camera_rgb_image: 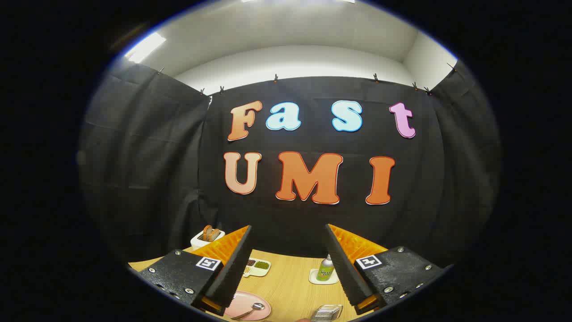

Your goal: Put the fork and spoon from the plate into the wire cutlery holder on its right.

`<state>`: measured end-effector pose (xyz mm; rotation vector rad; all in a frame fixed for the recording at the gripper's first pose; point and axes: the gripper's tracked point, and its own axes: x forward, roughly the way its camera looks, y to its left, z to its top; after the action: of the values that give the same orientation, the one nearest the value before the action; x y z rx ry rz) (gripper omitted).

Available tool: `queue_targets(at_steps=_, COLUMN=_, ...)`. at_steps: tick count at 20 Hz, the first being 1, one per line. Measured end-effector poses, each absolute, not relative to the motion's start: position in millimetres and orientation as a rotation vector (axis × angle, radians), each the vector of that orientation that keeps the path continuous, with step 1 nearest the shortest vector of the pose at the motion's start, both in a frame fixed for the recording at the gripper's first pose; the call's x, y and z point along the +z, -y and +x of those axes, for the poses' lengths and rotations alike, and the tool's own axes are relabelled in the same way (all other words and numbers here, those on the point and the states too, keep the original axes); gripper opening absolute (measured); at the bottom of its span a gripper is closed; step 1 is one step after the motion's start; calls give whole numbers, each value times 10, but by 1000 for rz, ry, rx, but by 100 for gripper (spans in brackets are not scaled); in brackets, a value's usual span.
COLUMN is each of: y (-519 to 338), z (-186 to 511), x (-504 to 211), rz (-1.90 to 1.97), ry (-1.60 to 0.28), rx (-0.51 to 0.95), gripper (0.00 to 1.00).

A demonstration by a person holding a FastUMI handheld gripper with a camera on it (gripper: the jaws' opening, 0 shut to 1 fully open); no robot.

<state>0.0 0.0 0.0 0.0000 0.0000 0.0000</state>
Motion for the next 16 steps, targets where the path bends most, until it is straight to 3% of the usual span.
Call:
queue_targets(at_steps=8, y=44, z=-57, x=30, rz=21, ry=19, rx=87, gripper=94)
queue_targets(at_steps=16, y=17, z=51, x=-154, rz=13, ry=-21, rx=-35, gripper=94)
